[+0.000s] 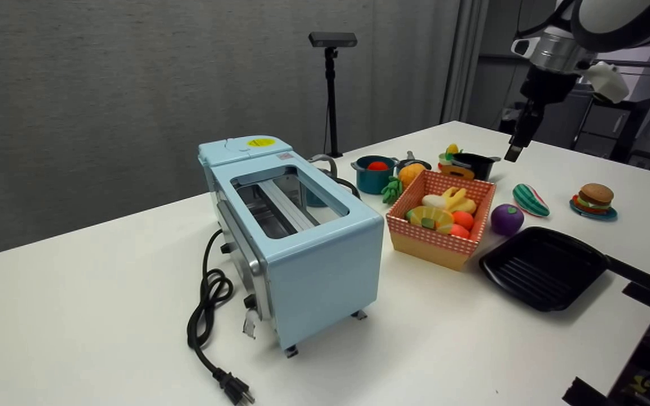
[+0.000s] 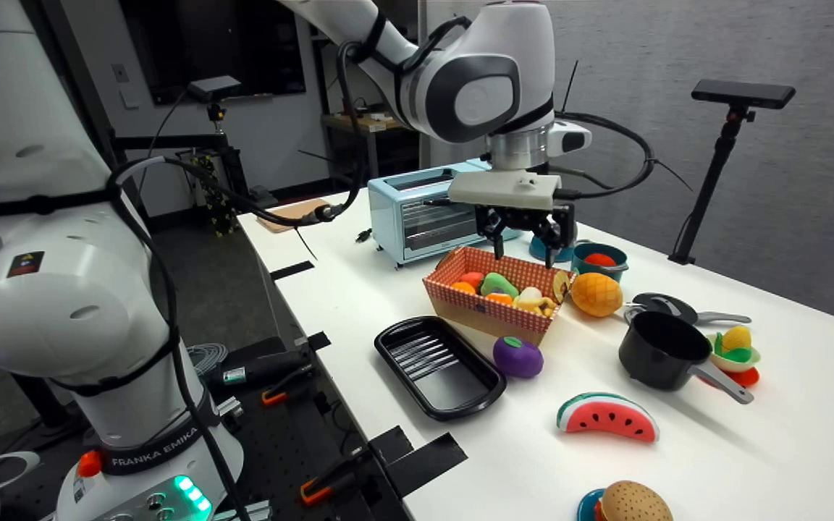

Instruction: Remove the banana plushie from the box and put it on the table

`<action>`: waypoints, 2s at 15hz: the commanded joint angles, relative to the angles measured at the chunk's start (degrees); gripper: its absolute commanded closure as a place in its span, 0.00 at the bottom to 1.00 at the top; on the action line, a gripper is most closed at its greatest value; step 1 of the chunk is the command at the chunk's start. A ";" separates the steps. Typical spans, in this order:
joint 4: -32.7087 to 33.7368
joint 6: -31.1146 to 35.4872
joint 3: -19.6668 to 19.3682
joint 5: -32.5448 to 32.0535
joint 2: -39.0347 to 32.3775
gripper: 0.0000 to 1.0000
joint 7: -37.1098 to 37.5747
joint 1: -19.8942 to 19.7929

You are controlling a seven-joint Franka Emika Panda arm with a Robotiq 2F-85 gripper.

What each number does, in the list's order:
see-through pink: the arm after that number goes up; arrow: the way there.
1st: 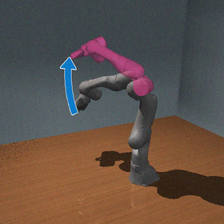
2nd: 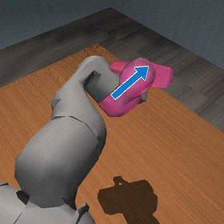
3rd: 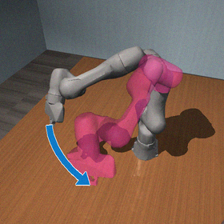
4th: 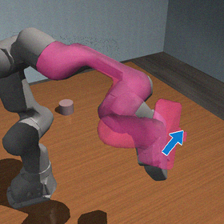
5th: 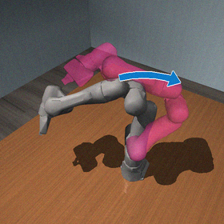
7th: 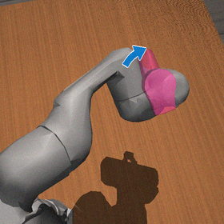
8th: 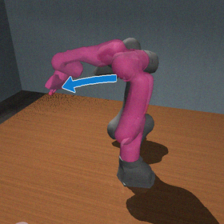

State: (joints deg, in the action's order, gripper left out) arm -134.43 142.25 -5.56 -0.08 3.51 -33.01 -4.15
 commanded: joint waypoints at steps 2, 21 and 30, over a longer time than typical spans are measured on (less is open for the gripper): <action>0.49 0.53 1.48 -3.01 0.25 0.11 4.03 0.95; 7.06 2.63 5.27 -6.21 -8.68 0.15 9.32 3.03; 13.01 3.67 6.00 -7.13 -15.12 0.11 11.53 3.49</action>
State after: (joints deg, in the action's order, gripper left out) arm -124.04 144.25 0.40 -4.65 -9.02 -24.23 -1.05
